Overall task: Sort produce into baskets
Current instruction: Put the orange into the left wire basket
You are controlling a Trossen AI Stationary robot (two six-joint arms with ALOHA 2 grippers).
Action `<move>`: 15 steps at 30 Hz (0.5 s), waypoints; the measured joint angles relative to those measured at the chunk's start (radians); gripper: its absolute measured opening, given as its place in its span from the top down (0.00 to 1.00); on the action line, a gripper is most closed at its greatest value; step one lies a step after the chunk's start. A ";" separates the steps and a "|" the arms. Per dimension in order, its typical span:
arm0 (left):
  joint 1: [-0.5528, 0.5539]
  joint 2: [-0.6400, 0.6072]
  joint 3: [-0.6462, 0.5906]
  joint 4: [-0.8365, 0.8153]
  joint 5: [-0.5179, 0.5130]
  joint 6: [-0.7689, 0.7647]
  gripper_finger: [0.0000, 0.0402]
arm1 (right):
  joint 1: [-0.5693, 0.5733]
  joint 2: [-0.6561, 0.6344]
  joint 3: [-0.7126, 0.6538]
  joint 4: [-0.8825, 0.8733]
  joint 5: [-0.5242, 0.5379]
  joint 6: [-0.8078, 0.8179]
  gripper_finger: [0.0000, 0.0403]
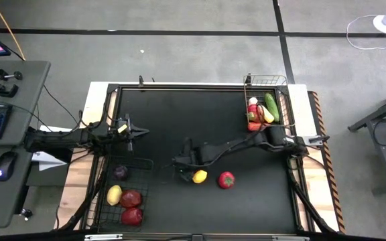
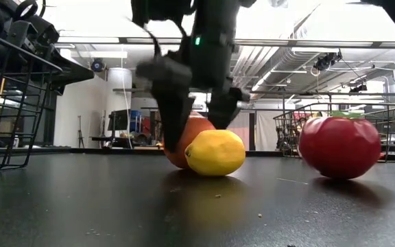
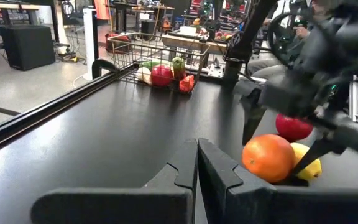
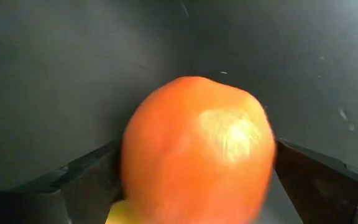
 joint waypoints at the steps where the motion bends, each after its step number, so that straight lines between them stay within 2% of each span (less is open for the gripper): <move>1: 0.000 0.000 0.000 -0.001 0.000 0.000 1.00 | -0.003 0.015 0.000 0.002 -0.006 -0.001 0.03; 6: 0.000 0.000 0.000 0.000 0.000 0.000 1.00 | -0.006 0.053 -0.001 0.053 -0.011 -0.006 0.03; 9: 0.000 0.000 0.000 0.000 0.000 0.000 1.00 | -0.004 0.053 0.006 0.090 0.001 -0.043 0.07; 15: 0.000 0.000 0.000 0.000 0.000 0.000 1.00 | -0.004 0.053 0.121 -0.110 0.121 -0.142 0.30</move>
